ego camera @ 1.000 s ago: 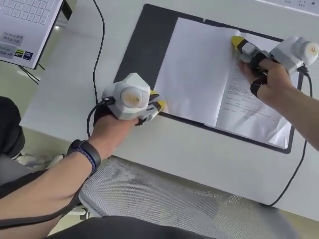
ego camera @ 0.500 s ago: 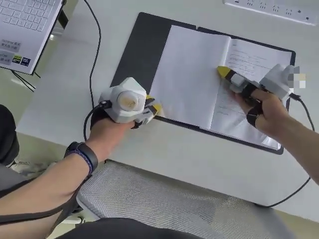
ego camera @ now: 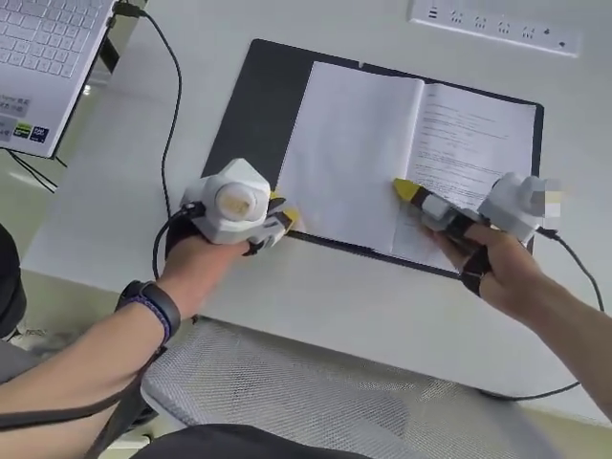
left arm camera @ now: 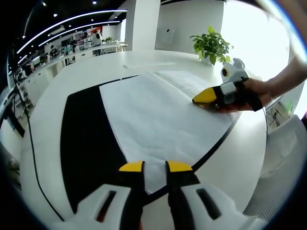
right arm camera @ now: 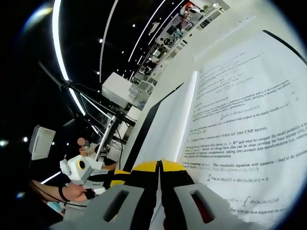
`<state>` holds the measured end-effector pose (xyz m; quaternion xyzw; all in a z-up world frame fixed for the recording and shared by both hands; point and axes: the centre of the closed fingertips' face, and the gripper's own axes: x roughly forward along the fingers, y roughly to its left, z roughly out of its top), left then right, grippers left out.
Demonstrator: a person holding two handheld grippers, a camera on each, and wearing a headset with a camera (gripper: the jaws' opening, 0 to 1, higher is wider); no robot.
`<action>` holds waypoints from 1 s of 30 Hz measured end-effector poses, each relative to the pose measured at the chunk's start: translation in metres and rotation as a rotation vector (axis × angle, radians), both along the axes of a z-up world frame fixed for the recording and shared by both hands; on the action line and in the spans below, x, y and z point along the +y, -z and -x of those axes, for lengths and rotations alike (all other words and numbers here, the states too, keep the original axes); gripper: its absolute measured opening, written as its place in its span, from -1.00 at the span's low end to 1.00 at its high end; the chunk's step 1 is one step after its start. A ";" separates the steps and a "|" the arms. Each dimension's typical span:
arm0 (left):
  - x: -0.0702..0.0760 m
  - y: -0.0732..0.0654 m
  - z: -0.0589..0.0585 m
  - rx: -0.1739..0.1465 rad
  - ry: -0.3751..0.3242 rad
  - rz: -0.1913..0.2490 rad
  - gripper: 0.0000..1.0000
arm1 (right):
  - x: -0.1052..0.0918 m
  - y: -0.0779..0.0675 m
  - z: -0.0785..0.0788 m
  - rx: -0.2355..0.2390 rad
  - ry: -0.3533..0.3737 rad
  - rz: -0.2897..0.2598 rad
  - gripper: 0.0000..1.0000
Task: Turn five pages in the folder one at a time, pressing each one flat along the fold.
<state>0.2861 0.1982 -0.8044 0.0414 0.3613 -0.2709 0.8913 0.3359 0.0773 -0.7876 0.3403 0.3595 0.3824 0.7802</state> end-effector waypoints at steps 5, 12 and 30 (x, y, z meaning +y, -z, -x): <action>0.000 0.001 0.000 -0.001 0.000 -0.001 -0.67 | 0.000 0.000 0.022 0.013 -0.017 -0.005 -1.00; -0.001 0.003 -0.001 -0.005 0.000 -0.004 -0.66 | -0.001 0.001 0.050 0.036 -0.023 -0.021 -1.00; 0.000 0.006 -0.003 -0.003 0.014 -0.016 -0.65 | -0.009 0.012 0.068 0.067 -0.049 -0.005 -1.00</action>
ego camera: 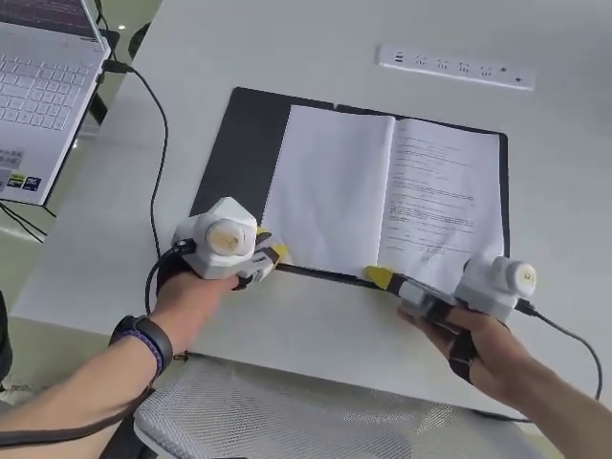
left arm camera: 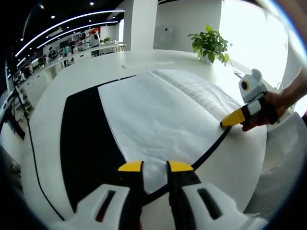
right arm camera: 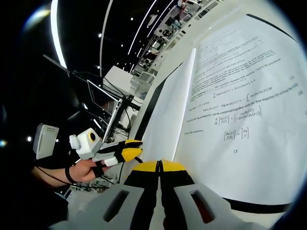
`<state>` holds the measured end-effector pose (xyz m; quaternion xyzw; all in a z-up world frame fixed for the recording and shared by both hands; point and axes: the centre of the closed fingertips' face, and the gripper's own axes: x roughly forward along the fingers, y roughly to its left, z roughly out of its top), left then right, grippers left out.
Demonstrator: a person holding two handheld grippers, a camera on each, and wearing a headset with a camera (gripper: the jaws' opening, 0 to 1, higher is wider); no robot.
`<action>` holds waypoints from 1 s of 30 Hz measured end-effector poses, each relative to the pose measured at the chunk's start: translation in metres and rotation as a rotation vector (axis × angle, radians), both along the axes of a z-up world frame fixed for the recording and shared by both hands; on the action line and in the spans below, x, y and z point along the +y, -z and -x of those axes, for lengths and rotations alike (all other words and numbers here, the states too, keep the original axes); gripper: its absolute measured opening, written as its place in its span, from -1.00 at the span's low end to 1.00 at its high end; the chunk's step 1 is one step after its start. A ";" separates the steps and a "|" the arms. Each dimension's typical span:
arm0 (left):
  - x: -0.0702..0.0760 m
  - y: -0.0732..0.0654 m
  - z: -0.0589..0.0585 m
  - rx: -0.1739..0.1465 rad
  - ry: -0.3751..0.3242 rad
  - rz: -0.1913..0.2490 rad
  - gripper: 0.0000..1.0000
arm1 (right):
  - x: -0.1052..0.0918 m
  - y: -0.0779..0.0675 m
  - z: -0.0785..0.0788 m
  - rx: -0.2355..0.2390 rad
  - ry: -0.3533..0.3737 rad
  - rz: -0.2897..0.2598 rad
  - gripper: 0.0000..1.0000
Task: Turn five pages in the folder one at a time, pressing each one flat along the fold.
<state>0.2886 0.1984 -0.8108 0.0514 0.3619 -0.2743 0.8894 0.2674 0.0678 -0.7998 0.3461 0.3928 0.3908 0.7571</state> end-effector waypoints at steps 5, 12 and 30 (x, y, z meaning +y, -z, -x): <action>0.000 0.000 0.001 0.001 0.011 -0.009 -0.63 | -0.003 0.005 0.000 0.002 0.008 0.010 -1.00; -0.003 0.004 0.001 0.026 0.041 -0.023 -0.54 | -0.004 0.001 0.001 -0.004 0.018 0.025 -1.00; -0.007 -0.030 0.015 -0.019 0.063 -0.015 -0.16 | -0.061 -0.027 0.006 -0.176 0.035 0.235 -0.67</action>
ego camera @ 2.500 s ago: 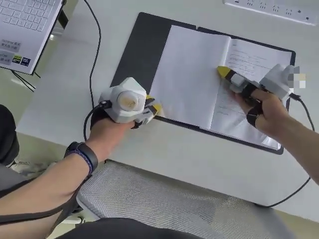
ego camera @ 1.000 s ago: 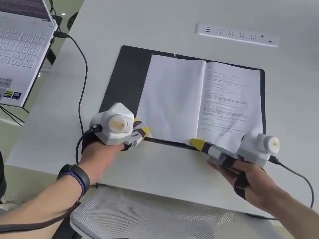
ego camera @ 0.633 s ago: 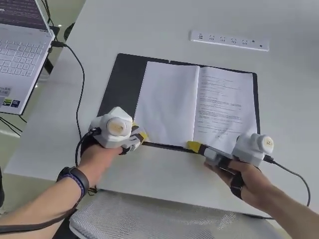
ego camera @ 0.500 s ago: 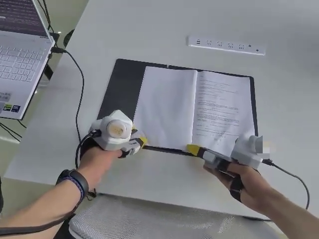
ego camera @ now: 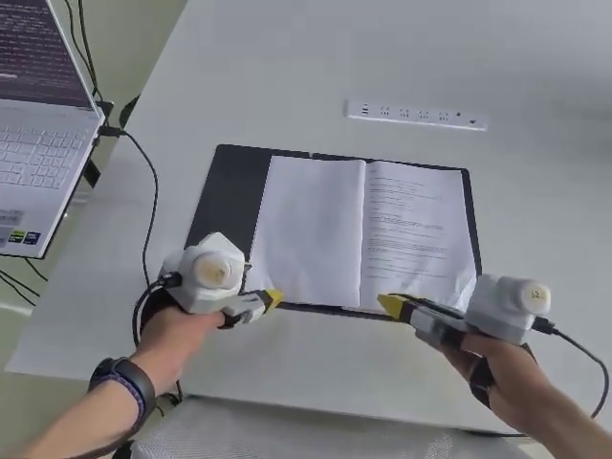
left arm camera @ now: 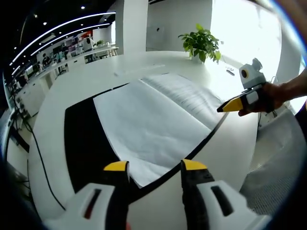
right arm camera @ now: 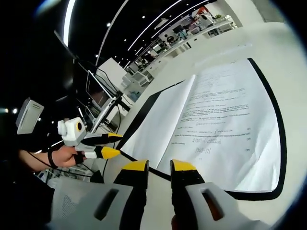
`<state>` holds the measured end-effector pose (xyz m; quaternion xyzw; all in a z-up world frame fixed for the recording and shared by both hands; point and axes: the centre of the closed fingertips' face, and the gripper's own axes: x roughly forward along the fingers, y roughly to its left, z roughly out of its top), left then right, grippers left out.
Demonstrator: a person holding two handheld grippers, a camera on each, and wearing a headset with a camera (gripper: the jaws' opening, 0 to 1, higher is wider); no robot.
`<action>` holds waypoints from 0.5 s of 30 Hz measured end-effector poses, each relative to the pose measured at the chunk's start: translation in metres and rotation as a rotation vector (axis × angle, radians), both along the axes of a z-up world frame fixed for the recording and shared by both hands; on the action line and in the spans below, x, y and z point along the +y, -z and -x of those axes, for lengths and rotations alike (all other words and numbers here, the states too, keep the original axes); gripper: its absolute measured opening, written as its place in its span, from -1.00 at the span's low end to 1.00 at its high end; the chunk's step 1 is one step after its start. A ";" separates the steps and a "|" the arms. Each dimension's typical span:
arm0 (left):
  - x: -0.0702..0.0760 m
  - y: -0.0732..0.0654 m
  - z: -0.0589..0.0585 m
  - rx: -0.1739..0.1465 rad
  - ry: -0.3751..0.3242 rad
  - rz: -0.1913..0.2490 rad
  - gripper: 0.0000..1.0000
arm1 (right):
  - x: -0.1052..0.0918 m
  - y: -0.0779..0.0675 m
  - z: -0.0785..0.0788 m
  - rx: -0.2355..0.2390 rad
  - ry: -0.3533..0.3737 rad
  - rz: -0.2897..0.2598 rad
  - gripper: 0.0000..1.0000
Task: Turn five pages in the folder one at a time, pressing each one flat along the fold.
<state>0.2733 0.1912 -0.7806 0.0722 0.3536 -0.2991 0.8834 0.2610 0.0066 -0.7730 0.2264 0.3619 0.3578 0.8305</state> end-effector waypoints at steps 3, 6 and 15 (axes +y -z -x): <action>0.000 -0.006 0.000 -0.017 -0.004 0.011 -0.13 | -0.013 -0.002 0.001 -0.014 0.013 0.022 -0.59; -0.001 -0.014 0.002 -0.027 -0.006 0.023 -0.09 | -0.028 -0.011 0.004 -0.037 0.046 0.029 -0.60; 0.008 -0.036 0.008 -0.052 -0.027 0.043 0.12 | -0.083 -0.021 0.013 -0.113 0.110 0.176 -0.20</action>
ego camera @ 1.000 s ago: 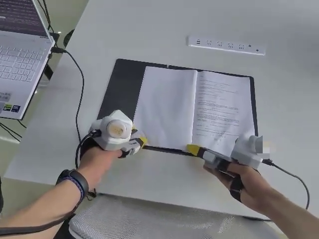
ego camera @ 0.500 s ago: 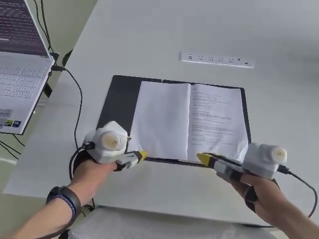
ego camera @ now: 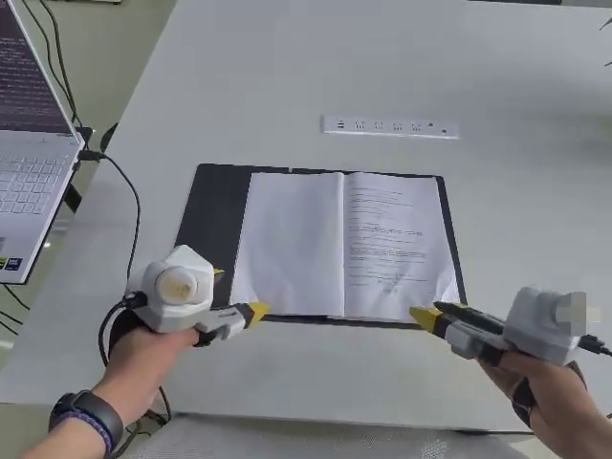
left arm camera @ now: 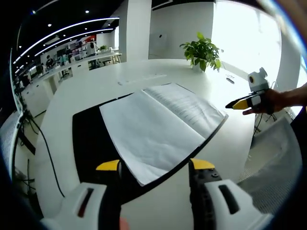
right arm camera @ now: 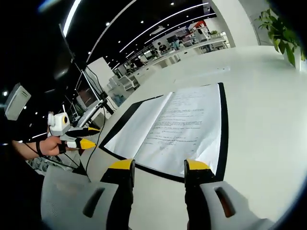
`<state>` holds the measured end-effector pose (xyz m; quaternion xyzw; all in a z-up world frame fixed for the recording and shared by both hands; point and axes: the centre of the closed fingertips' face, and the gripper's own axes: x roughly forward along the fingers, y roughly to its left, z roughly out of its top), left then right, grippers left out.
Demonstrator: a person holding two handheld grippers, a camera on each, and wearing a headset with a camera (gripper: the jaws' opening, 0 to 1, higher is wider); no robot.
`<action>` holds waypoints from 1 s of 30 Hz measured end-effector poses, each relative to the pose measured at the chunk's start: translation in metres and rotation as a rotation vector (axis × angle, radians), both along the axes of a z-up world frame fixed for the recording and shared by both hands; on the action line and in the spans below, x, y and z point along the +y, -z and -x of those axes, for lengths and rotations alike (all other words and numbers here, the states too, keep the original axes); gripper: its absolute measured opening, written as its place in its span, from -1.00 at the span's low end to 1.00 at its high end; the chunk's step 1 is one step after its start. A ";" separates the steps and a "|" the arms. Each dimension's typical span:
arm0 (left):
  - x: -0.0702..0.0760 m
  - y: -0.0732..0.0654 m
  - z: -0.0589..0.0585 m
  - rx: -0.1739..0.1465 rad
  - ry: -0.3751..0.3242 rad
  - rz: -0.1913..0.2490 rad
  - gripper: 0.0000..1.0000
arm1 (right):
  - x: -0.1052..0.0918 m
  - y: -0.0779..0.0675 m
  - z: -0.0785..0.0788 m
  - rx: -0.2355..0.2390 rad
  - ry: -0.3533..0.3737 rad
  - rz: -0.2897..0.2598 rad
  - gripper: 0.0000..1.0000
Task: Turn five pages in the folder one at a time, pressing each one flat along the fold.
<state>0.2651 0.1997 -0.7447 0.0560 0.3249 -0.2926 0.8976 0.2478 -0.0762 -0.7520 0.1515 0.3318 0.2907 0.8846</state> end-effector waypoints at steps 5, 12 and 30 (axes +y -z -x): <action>0.009 -0.015 0.003 -0.017 -0.024 0.045 0.24 | -0.021 -0.012 0.006 -0.030 0.008 0.053 -0.01; 0.026 -0.035 0.010 -0.044 -0.040 0.039 0.28 | -0.047 -0.044 0.005 -0.119 0.061 0.100 0.22; 0.017 -0.059 0.034 -0.059 -0.050 0.068 0.35 | -0.059 -0.051 0.035 -0.147 0.079 0.184 0.35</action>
